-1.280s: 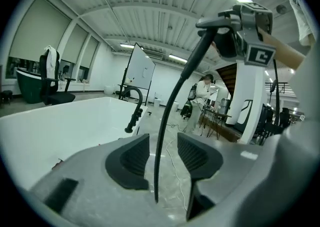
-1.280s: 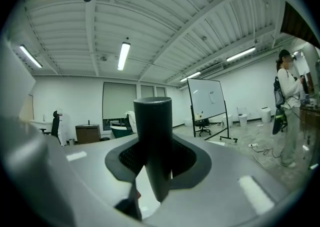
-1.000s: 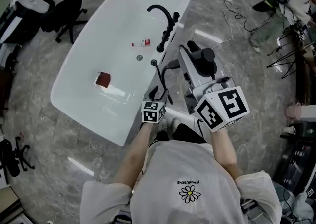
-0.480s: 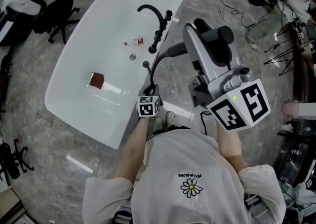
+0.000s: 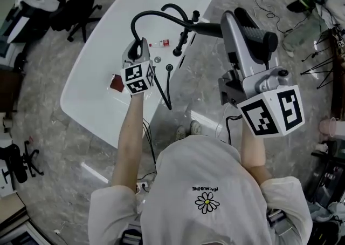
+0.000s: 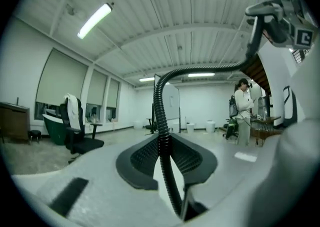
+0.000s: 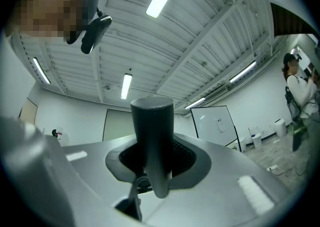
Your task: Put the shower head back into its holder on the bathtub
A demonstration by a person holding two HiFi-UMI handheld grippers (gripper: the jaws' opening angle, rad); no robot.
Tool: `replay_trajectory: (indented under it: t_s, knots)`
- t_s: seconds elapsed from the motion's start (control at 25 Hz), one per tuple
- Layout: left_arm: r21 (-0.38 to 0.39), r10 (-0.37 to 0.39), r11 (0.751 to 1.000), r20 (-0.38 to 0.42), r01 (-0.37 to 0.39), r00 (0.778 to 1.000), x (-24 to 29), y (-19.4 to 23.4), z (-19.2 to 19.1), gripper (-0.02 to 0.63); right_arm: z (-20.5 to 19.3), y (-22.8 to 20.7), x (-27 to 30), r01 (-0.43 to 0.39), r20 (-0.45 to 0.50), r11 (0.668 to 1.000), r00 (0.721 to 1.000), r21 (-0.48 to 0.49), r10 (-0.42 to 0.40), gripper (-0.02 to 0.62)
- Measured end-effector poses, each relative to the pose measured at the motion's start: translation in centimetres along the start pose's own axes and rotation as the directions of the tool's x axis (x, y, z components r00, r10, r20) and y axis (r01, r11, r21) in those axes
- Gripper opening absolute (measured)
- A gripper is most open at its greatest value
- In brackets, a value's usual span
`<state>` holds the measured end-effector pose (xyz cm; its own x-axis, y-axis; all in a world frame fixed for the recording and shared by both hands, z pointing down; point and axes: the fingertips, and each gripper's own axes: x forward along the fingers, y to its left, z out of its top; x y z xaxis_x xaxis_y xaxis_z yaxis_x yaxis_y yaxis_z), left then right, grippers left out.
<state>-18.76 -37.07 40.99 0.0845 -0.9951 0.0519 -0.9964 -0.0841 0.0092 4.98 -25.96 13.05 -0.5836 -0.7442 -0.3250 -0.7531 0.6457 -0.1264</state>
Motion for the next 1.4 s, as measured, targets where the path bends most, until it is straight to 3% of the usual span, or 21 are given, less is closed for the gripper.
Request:
replay_trajectory:
  t_s: [0.12, 0.32, 0.6, 0.76, 1.04, 1.2, 1.4]
  knots:
    - [0.031, 0.013, 0.999, 0.128, -0.017, 0.992, 0.2, 1.2, 6.4, 0.064, 0.3, -0.7, -0.5, 0.012, 0.018, 1.000, 1.000, 0.024, -0.013, 0.107]
    - [0.108, -0.013, 0.994, 0.274, -0.017, 0.962, 0.3, 1.0, 14.9, 0.064, 0.9, -1.3, -1.1, 0.013, 0.045, 0.999, 0.999, 0.052, -0.015, 0.107]
    - [0.209, -0.121, 0.977, 0.384, 0.042, 0.915, 0.6, -2.3, 23.8, 0.064, 1.8, -0.8, -0.6, -0.014, 0.078, 0.996, 0.997, 0.085, 0.007, 0.107]
    - [0.250, -0.153, 0.966, 0.355, 0.064, 0.922, 1.3, -4.0, 22.9, 0.064, 0.9, -0.9, -0.5, -0.002, 0.069, 0.998, 0.998, 0.064, -0.003, 0.107]
    - [0.185, -0.120, 0.979, 0.211, 0.081, 0.970, 2.9, -4.2, 14.7, 0.064, -0.8, -2.3, -1.1, 0.030, 0.029, 0.998, 0.999, 0.048, -0.031, 0.107]
    - [0.217, -0.097, 0.975, 0.242, 0.044, 0.966, 2.5, -4.2, 16.2, 0.064, -1.3, -3.8, -0.7, 0.026, 0.022, 0.994, 0.999, 0.108, -0.028, 0.107]
    - [0.351, -0.087, 0.936, 0.231, 0.001, 0.969, 1.6, -3.9, 18.4, 0.065, -1.7, -4.3, 0.1, -0.017, 0.026, 0.987, 1.000, 0.158, 0.013, 0.107]
